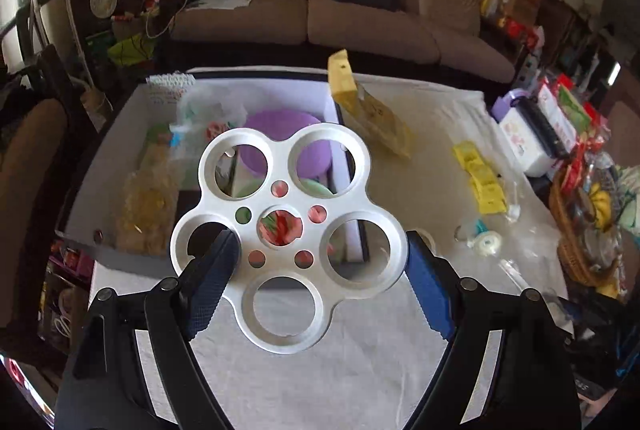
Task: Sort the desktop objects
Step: 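Set ring holder on purple plate with left tool while right tool lifts stick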
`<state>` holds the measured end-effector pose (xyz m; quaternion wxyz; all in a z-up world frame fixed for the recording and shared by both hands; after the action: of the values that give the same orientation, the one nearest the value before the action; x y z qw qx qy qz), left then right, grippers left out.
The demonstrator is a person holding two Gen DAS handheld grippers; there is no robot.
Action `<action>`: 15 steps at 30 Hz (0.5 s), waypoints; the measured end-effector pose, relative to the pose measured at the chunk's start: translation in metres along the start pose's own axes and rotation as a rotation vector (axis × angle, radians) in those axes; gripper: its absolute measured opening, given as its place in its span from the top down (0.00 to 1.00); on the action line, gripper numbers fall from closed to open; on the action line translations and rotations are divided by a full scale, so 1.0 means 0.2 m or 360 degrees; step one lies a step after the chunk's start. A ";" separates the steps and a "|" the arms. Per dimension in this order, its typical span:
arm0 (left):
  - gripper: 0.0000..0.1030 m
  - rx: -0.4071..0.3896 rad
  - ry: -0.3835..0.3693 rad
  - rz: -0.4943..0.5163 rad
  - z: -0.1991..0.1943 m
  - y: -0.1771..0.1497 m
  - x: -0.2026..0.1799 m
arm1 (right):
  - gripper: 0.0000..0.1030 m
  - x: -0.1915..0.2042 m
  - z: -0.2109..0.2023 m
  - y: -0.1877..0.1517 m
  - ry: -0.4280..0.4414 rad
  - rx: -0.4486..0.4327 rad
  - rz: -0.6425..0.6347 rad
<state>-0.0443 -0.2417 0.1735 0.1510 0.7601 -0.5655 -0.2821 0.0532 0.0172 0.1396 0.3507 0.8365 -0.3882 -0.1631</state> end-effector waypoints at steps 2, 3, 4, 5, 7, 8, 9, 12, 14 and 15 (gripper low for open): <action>0.21 0.0007 0.0025 -0.0007 0.09 0.13 0.01 | 0.69 -0.03 0.02 0.12 0.0011 -0.0012 -0.0021; 0.21 0.0017 0.0029 -0.0018 0.15 0.18 0.01 | 0.69 -0.04 0.04 0.18 0.0011 -0.0018 -0.0038; 0.21 0.0031 0.0032 -0.0029 0.21 0.23 0.01 | 0.69 -0.05 0.05 0.24 0.0010 -0.0027 -0.0054; 0.21 0.0053 0.0025 -0.0037 0.28 0.27 0.00 | 0.69 -0.06 0.06 0.31 0.0010 -0.0037 -0.0064; 0.21 0.0103 0.0004 -0.0052 0.42 0.33 -0.01 | 0.69 -0.09 0.10 0.42 0.0014 -0.0061 -0.0076; 0.21 0.0130 0.0001 -0.0054 0.50 0.35 -0.02 | 0.69 -0.11 0.11 0.46 0.0011 -0.0070 -0.0083; 0.21 0.0155 0.0005 -0.0049 0.57 0.37 -0.02 | 0.69 -0.12 0.13 0.50 0.0006 -0.0077 -0.0091; 0.21 0.0223 0.0025 -0.0028 0.78 0.41 -0.04 | 0.69 -0.16 0.19 0.59 0.0007 -0.0089 -0.0102; 0.21 0.0267 0.0037 -0.0009 0.90 0.41 -0.05 | 0.69 -0.19 0.24 0.61 0.0024 -0.0082 -0.0098; 0.21 0.0282 0.0046 -0.0003 0.95 0.41 -0.05 | 0.69 -0.21 0.27 0.62 0.0031 -0.0076 -0.0097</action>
<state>-0.2243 -0.2419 0.0706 0.0911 0.7750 -0.5854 -0.2201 -0.0698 -0.0319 0.1910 0.3692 0.8408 -0.3552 -0.1749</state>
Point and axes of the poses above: each gripper's, at about its wrist camera, not at the fingertips, and z roughly the way its jaws point, x to its left, y to its top, the point moved 1 cm from there along z, roughly the way its jaws point, and after that the axes turned 14 degrees about -z, right-handed, at the moved point
